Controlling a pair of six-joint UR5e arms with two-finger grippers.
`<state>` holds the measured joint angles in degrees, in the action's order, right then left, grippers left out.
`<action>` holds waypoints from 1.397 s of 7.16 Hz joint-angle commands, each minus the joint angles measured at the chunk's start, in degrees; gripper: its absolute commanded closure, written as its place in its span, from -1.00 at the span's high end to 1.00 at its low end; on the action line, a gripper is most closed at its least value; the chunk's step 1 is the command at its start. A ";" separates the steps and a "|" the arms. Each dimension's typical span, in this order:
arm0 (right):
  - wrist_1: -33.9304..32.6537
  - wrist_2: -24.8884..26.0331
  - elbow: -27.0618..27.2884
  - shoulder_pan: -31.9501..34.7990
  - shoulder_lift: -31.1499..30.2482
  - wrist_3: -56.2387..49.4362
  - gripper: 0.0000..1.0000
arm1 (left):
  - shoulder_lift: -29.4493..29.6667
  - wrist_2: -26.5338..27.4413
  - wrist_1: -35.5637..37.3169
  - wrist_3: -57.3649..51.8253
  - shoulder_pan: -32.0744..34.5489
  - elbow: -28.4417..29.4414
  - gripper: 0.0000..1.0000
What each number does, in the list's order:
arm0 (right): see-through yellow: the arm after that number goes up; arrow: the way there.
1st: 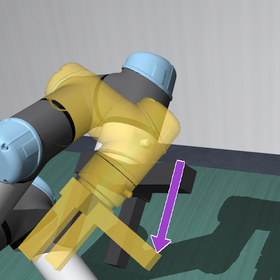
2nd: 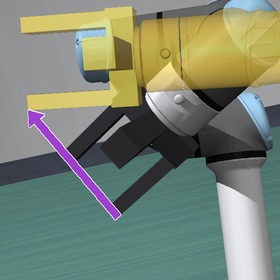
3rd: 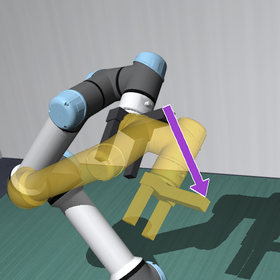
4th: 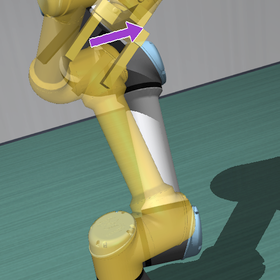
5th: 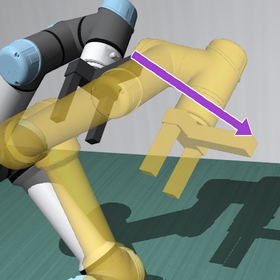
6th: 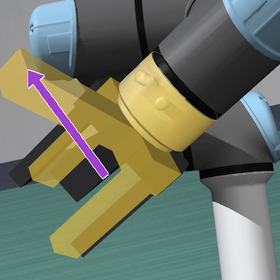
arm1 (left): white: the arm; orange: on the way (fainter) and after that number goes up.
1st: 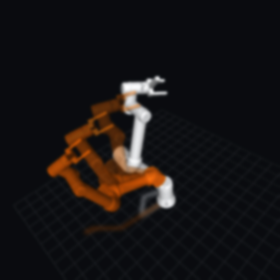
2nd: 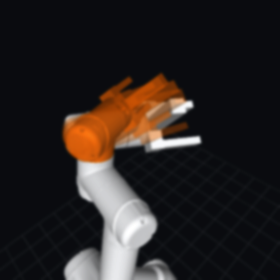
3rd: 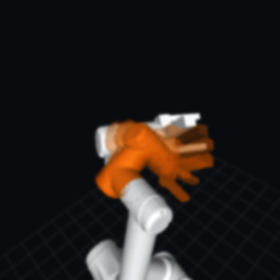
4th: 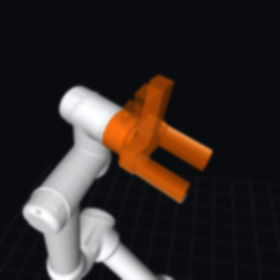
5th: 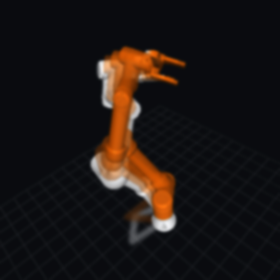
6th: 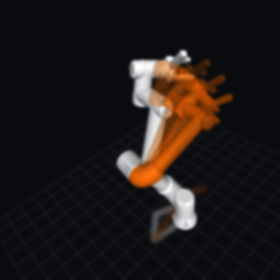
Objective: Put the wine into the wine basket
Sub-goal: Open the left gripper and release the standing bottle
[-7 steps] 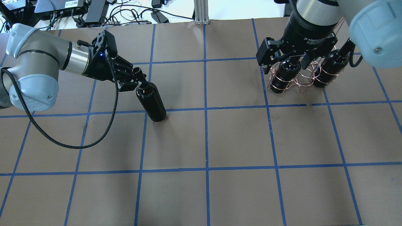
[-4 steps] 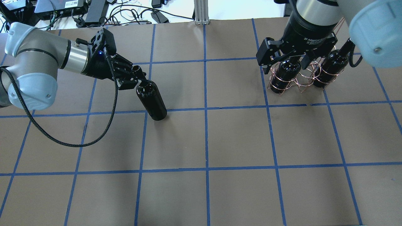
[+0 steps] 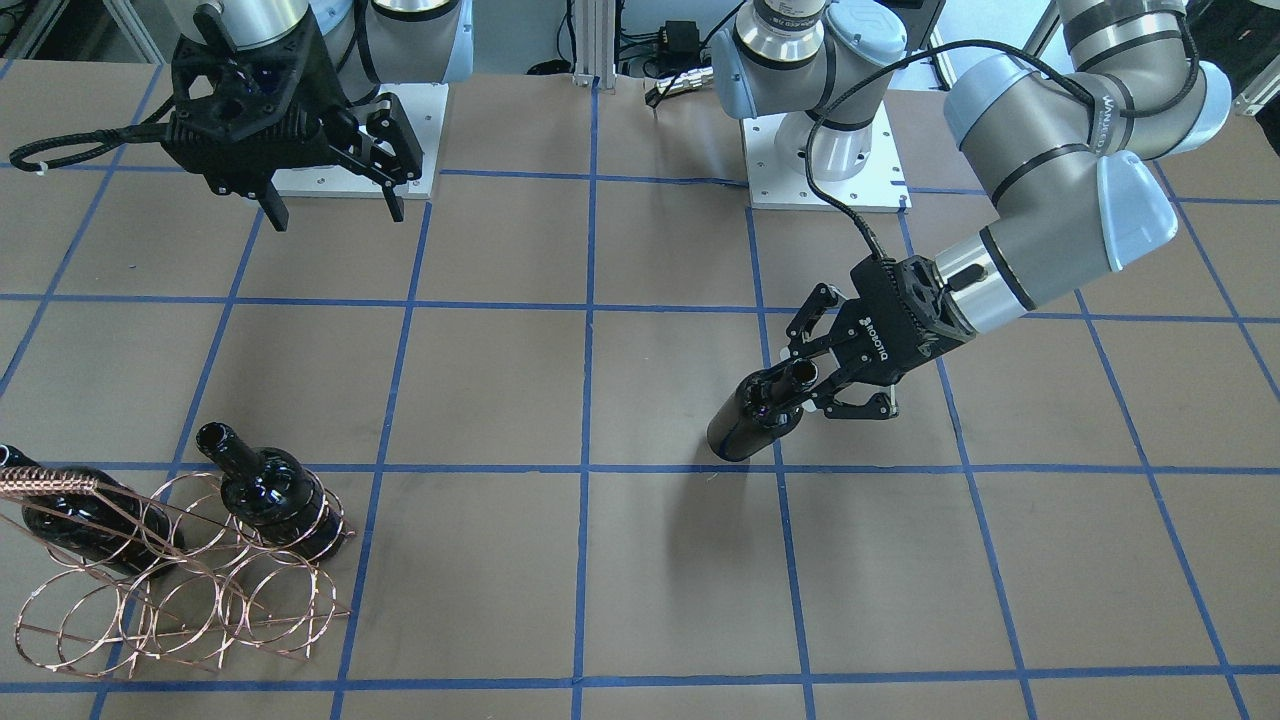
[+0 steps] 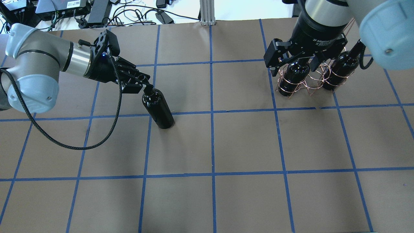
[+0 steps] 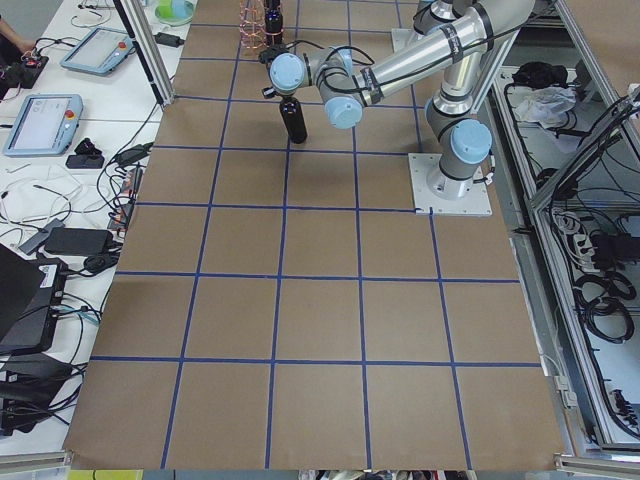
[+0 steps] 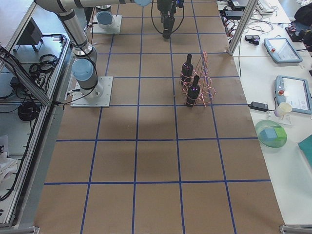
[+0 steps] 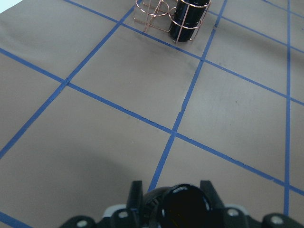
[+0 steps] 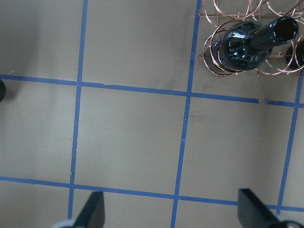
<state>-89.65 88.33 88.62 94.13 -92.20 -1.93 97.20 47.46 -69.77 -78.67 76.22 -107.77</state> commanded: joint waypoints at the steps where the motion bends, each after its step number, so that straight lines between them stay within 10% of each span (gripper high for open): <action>1: 0.09 0.00 0.06 0.00 -0.08 0.00 1.00 | 0.09 0.00 -0.72 2.28 0.07 0.01 0.48; 6: 0.00 -0.44 -0.03 -0.09 -0.52 -0.09 1.00 | 0.18 0.17 -0.98 15.46 0.07 0.10 1.00; 10: 0.00 0.00 -0.03 -0.09 -0.52 0.35 1.00 | -0.08 0.70 -6.51 20.90 0.07 0.45 1.00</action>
<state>-89.65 87.88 88.59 94.04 -92.75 -1.77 97.25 47.95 -75.35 -59.77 76.29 -107.50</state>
